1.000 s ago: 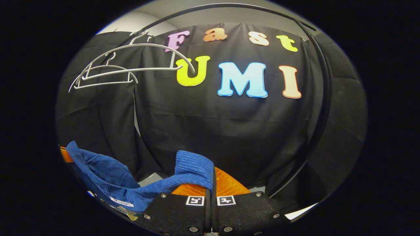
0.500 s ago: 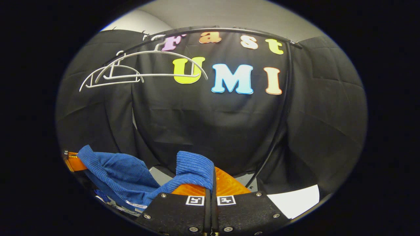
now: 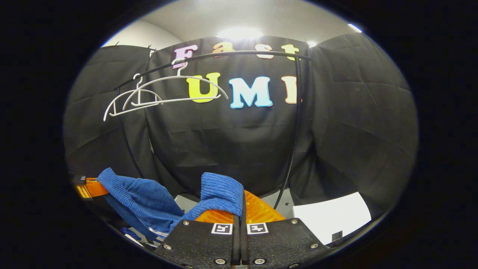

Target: Grasp the clothes on the hanger with both hands and then place them into the laundry hamper below.

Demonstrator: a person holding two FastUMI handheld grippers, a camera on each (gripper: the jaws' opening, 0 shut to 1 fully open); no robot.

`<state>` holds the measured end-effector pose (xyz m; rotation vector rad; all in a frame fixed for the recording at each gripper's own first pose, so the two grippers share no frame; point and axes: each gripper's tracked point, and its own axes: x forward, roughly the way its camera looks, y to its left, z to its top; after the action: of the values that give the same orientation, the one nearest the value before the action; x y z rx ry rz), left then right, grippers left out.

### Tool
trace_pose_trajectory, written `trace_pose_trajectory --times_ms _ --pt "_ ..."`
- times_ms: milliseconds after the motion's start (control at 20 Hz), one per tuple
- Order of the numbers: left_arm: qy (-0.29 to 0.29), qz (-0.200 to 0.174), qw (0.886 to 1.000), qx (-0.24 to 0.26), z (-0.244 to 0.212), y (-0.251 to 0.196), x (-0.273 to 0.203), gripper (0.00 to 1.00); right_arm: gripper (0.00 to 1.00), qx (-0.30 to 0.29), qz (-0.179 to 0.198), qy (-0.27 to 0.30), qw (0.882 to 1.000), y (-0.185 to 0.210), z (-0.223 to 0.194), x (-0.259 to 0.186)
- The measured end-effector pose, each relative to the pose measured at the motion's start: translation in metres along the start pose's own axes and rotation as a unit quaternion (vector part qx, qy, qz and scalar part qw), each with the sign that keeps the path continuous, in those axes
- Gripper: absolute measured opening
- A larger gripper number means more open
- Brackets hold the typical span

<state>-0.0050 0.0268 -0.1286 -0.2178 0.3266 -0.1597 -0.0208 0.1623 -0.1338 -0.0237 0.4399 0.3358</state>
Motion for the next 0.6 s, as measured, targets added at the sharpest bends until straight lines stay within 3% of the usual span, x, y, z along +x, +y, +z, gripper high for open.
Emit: trace_pose_trajectory --times_ms 350,600 --pt "0.004 0.06 0.998 0.002 -0.015 0.007 -0.041 0.01 0.0 -0.005 0.055 -0.002 0.998 0.008 -0.013 -0.02" --pt "0.04 0.057 0.998 0.002 -0.057 0.004 -0.02 0.01 0.0 -0.011 0.065 0.037 0.997 0.021 -0.044 -0.009"
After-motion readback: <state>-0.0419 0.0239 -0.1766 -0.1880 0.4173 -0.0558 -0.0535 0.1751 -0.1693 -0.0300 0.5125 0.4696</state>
